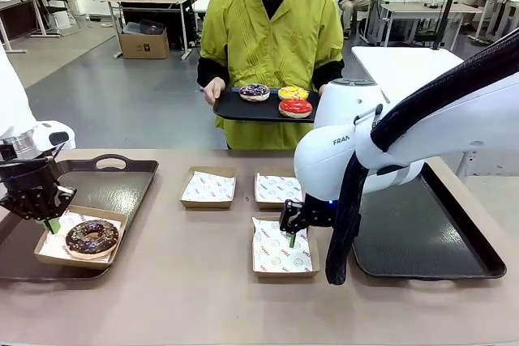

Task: Individually package the donuts and arrange them on the tray.
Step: Place the picked Paper togo box on the Handle tray while simultaneously picking up another Paper togo box from the table with the other hand.

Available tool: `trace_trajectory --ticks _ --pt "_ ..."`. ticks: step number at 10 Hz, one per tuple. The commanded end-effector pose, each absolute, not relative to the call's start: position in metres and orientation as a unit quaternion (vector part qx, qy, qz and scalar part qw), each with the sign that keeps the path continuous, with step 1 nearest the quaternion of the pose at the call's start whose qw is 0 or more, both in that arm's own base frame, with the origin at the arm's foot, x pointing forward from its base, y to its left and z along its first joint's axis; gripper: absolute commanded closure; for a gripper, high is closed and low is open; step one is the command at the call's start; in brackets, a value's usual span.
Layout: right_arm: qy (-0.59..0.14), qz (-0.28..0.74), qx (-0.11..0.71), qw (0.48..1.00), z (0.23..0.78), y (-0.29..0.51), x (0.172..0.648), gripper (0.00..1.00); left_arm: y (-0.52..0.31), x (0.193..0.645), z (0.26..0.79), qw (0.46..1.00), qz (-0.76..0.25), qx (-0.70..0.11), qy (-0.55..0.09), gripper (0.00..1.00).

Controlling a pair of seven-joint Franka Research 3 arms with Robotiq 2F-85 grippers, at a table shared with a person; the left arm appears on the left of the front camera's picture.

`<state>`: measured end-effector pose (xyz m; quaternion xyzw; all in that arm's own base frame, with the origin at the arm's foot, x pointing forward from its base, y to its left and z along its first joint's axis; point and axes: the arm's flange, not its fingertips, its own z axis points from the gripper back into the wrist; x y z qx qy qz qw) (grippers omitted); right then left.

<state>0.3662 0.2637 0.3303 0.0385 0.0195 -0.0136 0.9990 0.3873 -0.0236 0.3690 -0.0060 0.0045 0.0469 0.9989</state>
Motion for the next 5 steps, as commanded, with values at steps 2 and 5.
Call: trace_trajectory --ticks 2,5 --pt "-0.016 -0.024 0.021 0.999 0.318 0.274 0.37 0.0 -0.026 0.39 0.368 0.999 0.037 -0.008 0.0 0.99" --pt "-0.017 -0.028 0.019 0.999 0.311 0.272 0.374 0.0 -0.026 0.39 0.366 1.0 0.026 -0.006 0.005 0.99"
